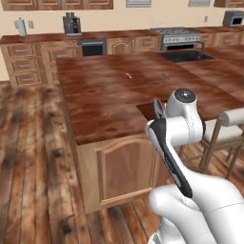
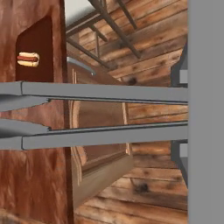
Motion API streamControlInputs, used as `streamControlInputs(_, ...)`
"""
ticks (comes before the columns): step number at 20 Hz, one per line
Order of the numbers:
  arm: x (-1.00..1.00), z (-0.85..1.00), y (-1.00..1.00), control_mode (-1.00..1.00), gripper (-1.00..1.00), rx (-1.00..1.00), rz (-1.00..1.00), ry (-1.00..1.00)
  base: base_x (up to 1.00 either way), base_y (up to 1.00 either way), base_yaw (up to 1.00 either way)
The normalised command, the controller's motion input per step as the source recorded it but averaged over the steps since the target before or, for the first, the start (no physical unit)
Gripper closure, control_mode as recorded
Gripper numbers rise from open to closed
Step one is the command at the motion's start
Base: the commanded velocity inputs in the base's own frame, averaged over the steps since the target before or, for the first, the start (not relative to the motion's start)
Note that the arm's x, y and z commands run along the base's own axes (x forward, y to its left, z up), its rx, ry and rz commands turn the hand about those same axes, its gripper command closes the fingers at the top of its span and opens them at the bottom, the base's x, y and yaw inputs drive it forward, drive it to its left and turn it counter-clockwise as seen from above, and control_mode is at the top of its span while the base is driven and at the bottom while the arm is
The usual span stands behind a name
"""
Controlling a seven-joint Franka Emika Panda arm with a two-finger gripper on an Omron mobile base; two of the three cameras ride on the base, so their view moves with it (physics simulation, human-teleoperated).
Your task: Take the tongs from the drawer on the right and place them on the dining counter next to the tray containing the hot dog.
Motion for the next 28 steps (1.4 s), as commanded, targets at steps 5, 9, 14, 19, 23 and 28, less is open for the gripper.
streamControlInputs(5, 0.00, 0.00, 0.00, 1.00, 1.00, 0.00, 0.00, 0.00, 0.08, -0.69, 0.35)
streamControlInputs(9, 0.00, 0.00, 0.00, 1.00, 1.00, 0.00, 0.00, 0.00, 0.21, -0.49, 0.26)
streamControlInputs(14, 0.00, 0.00, 0.00, 1.00, 1.00, 0.00, 0.00, 0.00, 0.25, -0.18, 0.06)
streamControlInputs(19, 0.00, 0.00, 0.00, 1.00, 1.00, 0.00, 0.00, 0.00, 0.30, -0.01, 0.00)
streamControlInputs(23, 0.00, 0.00, 0.00, 1.00, 1.00, 0.00, 0.00, 0.00, 0.46, -0.06, 0.00)
streamControlInputs(28, 0.00, 0.00, 0.00, 1.00, 1.00, 0.00, 0.00, 0.00, 0.48, -0.09, 0.00)
